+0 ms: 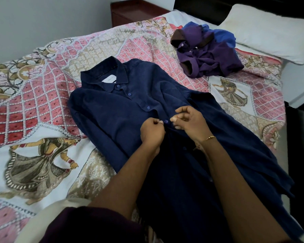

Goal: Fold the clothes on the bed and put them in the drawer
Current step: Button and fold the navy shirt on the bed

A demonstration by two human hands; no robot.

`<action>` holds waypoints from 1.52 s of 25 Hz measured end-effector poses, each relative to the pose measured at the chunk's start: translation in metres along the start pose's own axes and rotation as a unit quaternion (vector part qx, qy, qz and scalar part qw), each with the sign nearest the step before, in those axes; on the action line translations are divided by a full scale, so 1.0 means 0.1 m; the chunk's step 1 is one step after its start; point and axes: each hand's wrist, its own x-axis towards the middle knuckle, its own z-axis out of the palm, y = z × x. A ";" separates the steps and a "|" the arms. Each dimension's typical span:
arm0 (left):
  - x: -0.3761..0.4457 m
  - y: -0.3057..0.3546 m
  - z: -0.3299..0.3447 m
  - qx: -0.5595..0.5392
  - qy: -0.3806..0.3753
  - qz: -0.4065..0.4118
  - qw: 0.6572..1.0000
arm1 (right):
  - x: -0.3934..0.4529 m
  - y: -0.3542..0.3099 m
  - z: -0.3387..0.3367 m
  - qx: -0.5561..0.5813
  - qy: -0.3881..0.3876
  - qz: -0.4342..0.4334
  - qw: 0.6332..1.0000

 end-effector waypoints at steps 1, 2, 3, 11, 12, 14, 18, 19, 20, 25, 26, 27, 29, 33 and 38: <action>-0.03 0.03 -0.01 0.003 0.023 0.011 1.000 | -0.01 0.01 -0.05 -0.036 0.005 -0.009 0.999; -0.06 0.06 -0.03 0.022 0.057 0.032 0.998 | -0.02 0.02 -0.10 -0.085 0.004 -0.020 0.996; -0.09 0.10 -0.05 0.047 0.087 0.064 0.993 | -0.04 0.03 -0.16 -0.141 -0.008 -0.029 0.990; -0.41 0.02 0.06 0.379 -0.135 0.175 0.899 | -0.31 0.31 -0.48 -0.397 -0.108 -0.055 0.910; -0.40 0.00 0.05 0.402 -0.142 0.168 0.889 | -0.33 0.32 -0.48 -0.369 -0.088 -0.060 0.923; -0.40 -0.02 0.05 0.438 -0.160 0.159 0.870 | -0.35 0.34 -0.46 -0.330 -0.043 -0.059 0.941; -0.46 -0.08 0.10 0.441 -0.145 0.169 0.870 | -0.38 0.36 -0.44 -0.295 -0.008 -0.039 0.955; -0.48 -0.10 0.13 0.432 -0.133 0.175 0.875 | -0.39 0.33 -0.44 -0.280 0.002 -0.040 0.959; -0.51 -0.12 0.15 0.418 -0.123 0.177 0.883 | -0.41 0.30 -0.45 -0.265 0.017 -0.041 0.963; -0.71 -0.16 0.29 0.211 -0.063 0.148 0.964 | -0.47 0.20 -0.52 -0.144 0.008 -0.029 0.989; -0.72 -0.17 0.31 0.153 -0.062 0.132 0.977 | -0.49 0.20 -0.51 -0.130 -0.006 -0.026 0.991; -0.72 -0.18 0.32 0.096 -0.065 0.112 0.987 | -0.51 0.22 -0.51 -0.123 -0.012 -0.024 0.992; -0.74 -0.17 0.32 0.008 -0.077 0.057 0.995 | -0.57 0.25 -0.50 -0.105 0.001 -0.017 0.994; -0.74 -0.17 0.33 -0.070 -0.078 -0.018 0.994 | -0.62 0.24 -0.49 -0.053 0.032 -0.004 0.998; -0.74 -0.17 0.35 -0.102 -0.071 -0.036 0.992 | -0.66 0.23 -0.51 -0.083 0.030 -0.023 0.996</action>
